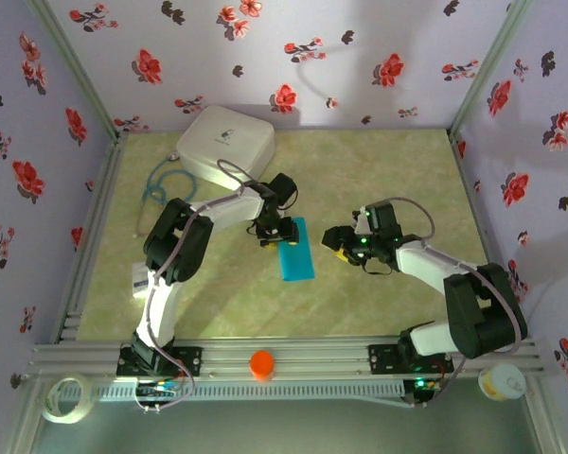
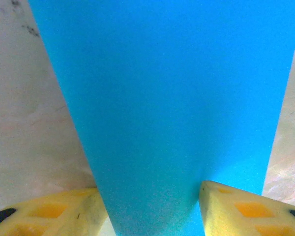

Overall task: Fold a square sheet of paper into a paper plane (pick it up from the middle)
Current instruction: First fold the square sheet of paper in half at the center of the table.

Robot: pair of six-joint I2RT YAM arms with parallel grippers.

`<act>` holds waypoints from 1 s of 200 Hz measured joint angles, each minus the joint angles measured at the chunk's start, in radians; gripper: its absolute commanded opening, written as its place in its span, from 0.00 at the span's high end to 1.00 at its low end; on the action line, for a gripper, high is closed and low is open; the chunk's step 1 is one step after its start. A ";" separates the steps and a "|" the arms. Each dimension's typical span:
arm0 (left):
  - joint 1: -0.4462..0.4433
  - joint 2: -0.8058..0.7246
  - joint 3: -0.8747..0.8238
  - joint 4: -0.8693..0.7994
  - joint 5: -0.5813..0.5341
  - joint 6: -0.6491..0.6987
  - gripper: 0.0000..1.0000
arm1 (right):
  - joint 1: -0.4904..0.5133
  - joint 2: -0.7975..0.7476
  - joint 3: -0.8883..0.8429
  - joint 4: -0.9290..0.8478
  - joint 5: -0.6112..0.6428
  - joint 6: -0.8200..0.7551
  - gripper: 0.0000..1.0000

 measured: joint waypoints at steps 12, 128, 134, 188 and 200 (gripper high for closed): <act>0.000 0.001 0.001 -0.002 0.000 0.005 0.45 | 0.001 0.000 0.001 0.000 0.000 0.000 0.39; 0.000 0.002 0.002 -0.004 0.000 0.013 0.45 | 0.045 0.111 0.071 0.014 -0.005 0.003 0.58; 0.000 0.002 0.002 -0.004 0.000 0.014 0.45 | 0.045 0.114 0.075 0.014 -0.003 0.003 0.58; 0.000 0.002 0.001 -0.004 -0.001 0.015 0.47 | 0.046 0.119 0.080 0.014 0.001 0.003 0.59; 0.000 0.002 0.001 -0.004 -0.003 0.015 0.48 | 0.046 0.119 0.081 0.014 0.002 0.004 0.59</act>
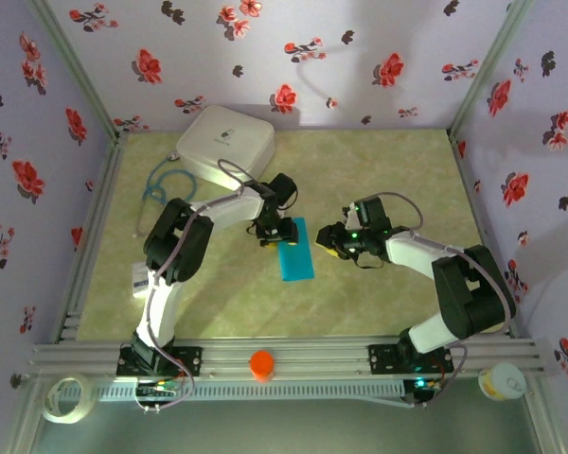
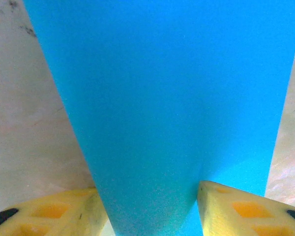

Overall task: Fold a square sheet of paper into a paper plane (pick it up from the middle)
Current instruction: First fold the square sheet of paper in half at the center of the table.

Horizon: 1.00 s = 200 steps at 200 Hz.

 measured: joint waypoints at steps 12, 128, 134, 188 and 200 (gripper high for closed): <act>0.000 0.000 0.000 0.000 0.000 0.000 0.48 | 0.000 0.000 0.000 0.000 0.000 0.000 0.59; -0.003 -0.001 -0.001 0.004 0.000 0.020 0.43 | 0.000 0.002 0.000 -0.019 0.004 0.000 0.59; -0.003 -0.001 -0.001 0.004 0.000 0.020 0.44 | 0.000 0.002 0.000 -0.019 0.004 0.000 0.59; -0.003 -0.001 -0.001 0.003 -0.001 0.014 0.44 | 0.001 0.002 0.000 -0.019 0.003 0.000 0.59; -0.003 -0.001 -0.001 0.003 -0.001 0.011 0.44 | 0.001 0.002 0.000 -0.019 0.003 0.000 0.59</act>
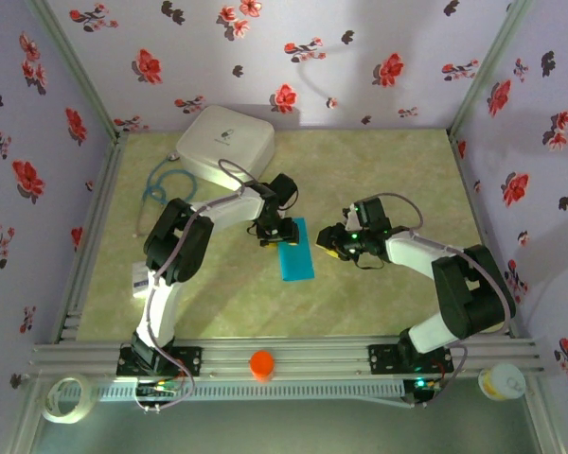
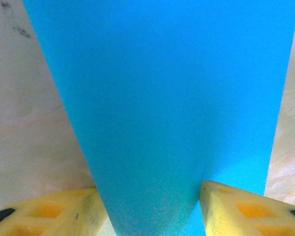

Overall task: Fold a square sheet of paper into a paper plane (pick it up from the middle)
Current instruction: First fold the square sheet of paper in half at the center of the table, then hold the square sheet of paper at the center of the table.

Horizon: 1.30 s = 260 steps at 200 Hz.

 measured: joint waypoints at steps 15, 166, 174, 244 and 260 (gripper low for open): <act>0.000 0.000 0.000 0.000 0.000 0.000 0.45 | 0.000 0.000 0.000 0.000 0.000 0.000 0.59; 0.000 0.000 -0.002 0.005 0.001 -0.019 0.43 | 0.005 0.003 0.000 0.000 0.000 0.000 0.59; 0.000 0.000 -0.002 0.005 0.001 -0.019 0.43 | 0.006 0.006 0.000 0.000 0.000 0.000 0.59; 0.000 0.000 -0.002 0.005 0.001 -0.019 0.43 | 0.046 0.065 0.032 0.004 0.005 0.002 0.76; 0.000 0.000 -0.003 0.006 0.001 -0.018 0.43 | 0.055 0.089 0.050 0.012 0.011 0.005 0.78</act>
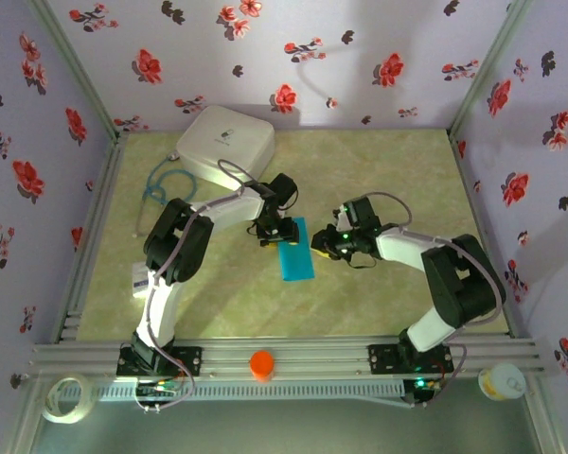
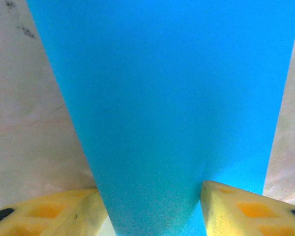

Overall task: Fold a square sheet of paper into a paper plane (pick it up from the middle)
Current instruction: Hold the square sheet of paper at the center of the table.

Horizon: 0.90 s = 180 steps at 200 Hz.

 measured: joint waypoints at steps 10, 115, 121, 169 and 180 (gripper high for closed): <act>0.000 0.000 -0.001 0.001 0.000 0.000 0.43 | 0.003 0.020 0.013 0.006 0.005 0.003 0.80; 0.000 0.000 -0.003 0.003 0.000 0.000 0.43 | 0.027 0.200 0.145 0.022 0.012 0.022 1.00; 0.000 0.000 -0.003 0.003 0.000 0.000 0.43 | 0.027 0.206 0.150 0.023 0.012 0.022 1.00; 0.000 0.000 -0.003 0.003 0.000 0.000 0.43 | 0.032 0.259 0.179 0.031 0.007 0.022 1.00; 0.000 0.000 -0.003 0.003 0.000 0.000 0.43 | 0.034 0.267 0.179 0.027 0.007 0.020 1.00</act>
